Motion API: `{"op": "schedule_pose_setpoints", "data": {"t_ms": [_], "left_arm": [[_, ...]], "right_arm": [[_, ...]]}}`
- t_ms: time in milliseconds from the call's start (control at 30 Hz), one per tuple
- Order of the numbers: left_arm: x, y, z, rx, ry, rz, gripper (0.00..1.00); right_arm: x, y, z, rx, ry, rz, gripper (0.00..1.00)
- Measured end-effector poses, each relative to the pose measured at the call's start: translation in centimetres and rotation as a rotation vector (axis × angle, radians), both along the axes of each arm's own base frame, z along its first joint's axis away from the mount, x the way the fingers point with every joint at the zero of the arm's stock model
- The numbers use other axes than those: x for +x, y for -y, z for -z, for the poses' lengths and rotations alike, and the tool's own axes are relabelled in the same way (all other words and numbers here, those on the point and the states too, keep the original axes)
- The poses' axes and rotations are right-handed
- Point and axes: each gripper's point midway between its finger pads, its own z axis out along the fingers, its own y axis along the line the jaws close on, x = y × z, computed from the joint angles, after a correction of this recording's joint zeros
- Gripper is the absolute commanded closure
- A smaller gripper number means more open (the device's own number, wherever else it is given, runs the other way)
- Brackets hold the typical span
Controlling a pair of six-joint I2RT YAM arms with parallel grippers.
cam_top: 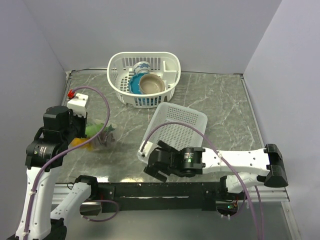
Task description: Open the zip-top bag and remove the fake food
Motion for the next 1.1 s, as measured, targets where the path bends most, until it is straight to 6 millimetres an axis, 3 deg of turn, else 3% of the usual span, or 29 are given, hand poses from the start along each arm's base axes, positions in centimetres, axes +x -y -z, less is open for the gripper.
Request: {"op": "schedule_pose_setpoints", "data": {"t_ms": [167, 300, 467, 600, 767, 833, 867, 967, 1100], "left_arm": [[0.0, 0.0, 0.0, 0.001, 0.000, 0.000, 0.99], [0.0, 0.0, 0.0, 0.001, 0.000, 0.000, 0.99], [-0.1, 0.0, 0.2, 0.001, -0.002, 0.000, 0.99], [-0.2, 0.0, 0.2, 0.001, -0.001, 0.000, 0.99], [-0.2, 0.0, 0.2, 0.000, 0.000, 0.000, 0.99], [-0.2, 0.0, 0.2, 0.000, 0.000, 0.001, 0.99], [-0.3, 0.0, 0.2, 0.000, 0.000, 0.001, 0.99], [-0.5, -0.1, 0.1, 0.000, 0.003, 0.001, 0.99], [-0.7, -0.1, 0.1, 0.003, 0.003, 0.002, 0.99]], "right_arm": [[-2.6, -1.3, 0.9, 0.000, -0.075, -0.104, 0.08], [-3.1, -1.8, 3.2, -0.062, -0.096, -0.122, 0.14], [-2.8, -0.7, 6.8, -0.174, -0.091, -0.103, 0.23], [-2.3, 0.1, 8.0, -0.214, -0.069, -0.083, 0.39], [-1.6, -0.3, 7.8, -0.191, -0.039, -0.056, 0.58], [-1.5, -0.6, 7.7, -0.177, -0.036, -0.048, 0.71], [-1.3, -0.7, 7.7, -0.173, -0.031, -0.040, 0.83], [-1.1, -1.5, 7.8, -0.155, -0.033, -0.019, 1.00], [-0.5, -3.5, 7.7, -0.129, -0.040, 0.049, 1.00]]}}
